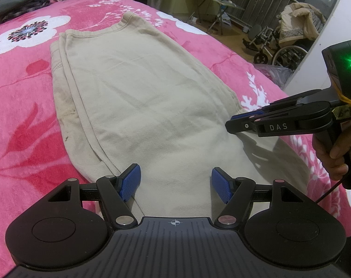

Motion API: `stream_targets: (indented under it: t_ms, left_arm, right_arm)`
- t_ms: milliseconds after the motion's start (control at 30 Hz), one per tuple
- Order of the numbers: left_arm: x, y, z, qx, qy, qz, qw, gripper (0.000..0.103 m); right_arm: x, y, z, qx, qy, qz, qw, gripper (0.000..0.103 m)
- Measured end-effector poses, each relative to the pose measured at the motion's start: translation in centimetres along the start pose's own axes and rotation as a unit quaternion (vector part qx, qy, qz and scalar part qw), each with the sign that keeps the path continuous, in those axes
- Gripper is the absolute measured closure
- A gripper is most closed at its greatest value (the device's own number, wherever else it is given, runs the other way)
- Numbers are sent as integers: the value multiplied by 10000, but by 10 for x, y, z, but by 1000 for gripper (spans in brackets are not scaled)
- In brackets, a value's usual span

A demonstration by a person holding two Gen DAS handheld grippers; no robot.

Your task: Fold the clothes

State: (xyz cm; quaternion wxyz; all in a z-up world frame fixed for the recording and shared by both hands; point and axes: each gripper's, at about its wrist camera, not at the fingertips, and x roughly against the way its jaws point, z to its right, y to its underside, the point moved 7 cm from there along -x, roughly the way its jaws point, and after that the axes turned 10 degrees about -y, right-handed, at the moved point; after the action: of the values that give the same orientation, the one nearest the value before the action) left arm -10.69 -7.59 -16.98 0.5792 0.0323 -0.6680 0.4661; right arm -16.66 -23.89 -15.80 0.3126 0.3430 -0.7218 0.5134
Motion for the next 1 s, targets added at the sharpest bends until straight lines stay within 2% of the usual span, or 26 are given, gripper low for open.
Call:
stream_targets:
  t_ms: [1000]
  left_arm:
    - [1, 0, -1, -4, 36, 40, 10000, 34]
  right_arm:
    - [0, 0, 1, 5, -46, 4, 10000, 90]
